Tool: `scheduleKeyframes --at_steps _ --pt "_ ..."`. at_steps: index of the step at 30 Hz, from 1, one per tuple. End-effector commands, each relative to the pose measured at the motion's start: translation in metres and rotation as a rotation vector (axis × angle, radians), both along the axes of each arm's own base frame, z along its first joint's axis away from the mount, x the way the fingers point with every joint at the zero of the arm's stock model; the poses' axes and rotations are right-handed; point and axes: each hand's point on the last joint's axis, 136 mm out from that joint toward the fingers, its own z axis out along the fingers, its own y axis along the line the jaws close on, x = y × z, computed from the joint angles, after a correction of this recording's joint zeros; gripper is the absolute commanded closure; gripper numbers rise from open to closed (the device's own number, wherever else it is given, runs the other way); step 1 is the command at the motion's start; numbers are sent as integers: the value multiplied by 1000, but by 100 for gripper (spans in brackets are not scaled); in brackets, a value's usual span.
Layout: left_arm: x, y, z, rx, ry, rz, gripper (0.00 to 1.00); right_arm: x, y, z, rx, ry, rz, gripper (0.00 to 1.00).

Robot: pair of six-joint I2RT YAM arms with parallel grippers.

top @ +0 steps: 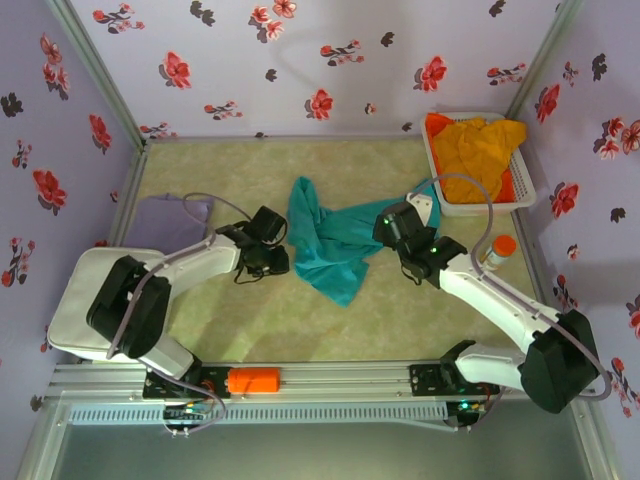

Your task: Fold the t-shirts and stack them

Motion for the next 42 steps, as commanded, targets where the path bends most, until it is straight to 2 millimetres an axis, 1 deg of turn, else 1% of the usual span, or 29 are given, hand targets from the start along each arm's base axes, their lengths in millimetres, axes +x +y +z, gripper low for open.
scheduleKeyframes --at_steps 1,2,4,7,9,14,16,19,24,26,31,35,38,39,42 --pt "-18 -23 6 -68 58 -46 59 3 -2 -2 21 -3 -20 16" --pt "-21 -31 5 -66 59 -55 56 4 -1 -3 24 -1 -21 15" --pt "-25 -46 1 -57 62 -86 54 5 0 -4 27 3 -20 15" --pt "-30 -60 -14 0 86 -109 53 7 1 -4 25 9 -16 15" --pt "-27 -62 -21 56 73 -98 52 7 1 -2 23 10 -13 14" --pt "-14 -63 -30 134 31 -98 51 4 -6 0 4 5 -17 14" --pt "-12 -62 -36 170 41 -109 56 2 -9 0 3 2 -22 14" --pt "-12 -58 -40 208 43 -120 68 1 -14 -1 3 1 -32 14" --pt "-14 -34 -38 306 36 -140 94 0 -18 -4 4 12 -39 14" --pt "-17 -23 -35 322 42 -154 100 1 -19 -6 3 19 -41 14" --pt "-30 5 -26 366 61 -198 100 5 -21 -9 -4 34 -43 14" --pt "-44 32 -22 394 90 -204 100 8 -25 -15 -13 72 -54 14" --pt "-52 52 -19 402 102 -189 100 6 -23 -28 -6 133 -43 16" --pt "-54 60 -17 403 108 -177 100 4 -22 -35 -9 162 -37 17" --pt "-61 80 -15 410 131 -134 100 -3 -28 -53 -40 230 -48 18"
